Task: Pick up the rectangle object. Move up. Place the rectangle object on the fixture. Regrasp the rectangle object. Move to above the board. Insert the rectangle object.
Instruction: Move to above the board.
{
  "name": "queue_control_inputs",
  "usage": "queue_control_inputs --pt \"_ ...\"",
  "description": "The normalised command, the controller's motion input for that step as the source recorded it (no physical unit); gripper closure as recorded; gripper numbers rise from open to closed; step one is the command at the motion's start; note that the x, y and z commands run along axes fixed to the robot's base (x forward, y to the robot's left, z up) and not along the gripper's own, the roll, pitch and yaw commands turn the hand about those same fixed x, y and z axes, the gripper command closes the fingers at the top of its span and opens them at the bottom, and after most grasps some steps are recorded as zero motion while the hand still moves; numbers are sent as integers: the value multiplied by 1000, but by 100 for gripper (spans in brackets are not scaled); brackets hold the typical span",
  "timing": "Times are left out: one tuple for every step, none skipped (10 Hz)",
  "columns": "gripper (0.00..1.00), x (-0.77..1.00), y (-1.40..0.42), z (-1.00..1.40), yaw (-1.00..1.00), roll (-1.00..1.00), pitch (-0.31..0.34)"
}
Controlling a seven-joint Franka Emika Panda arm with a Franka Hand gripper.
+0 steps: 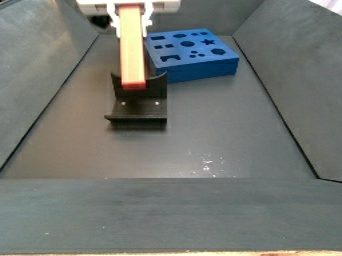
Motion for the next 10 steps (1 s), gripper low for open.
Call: queue_control_inputs --pt "100 -23 31 1000 -58 29 16" --pt "100 -28 29 1000 -51 22 27" --pt "100 -29 25 1000 -45 14 34" --pt "100 -35 21 1000 -33 8 50" --pt "100 -40 17 1000 -23 -1 56" --pt "100 -44 13 1000 -14 -10 61" --pt "100 -46 9 1000 -2 -19 67" --pt "100 -43 2 946 5 -25 70" --pt "100 -36 -4 777 14 -26 78" --pt "100 -22 -10 606 25 -30 82"
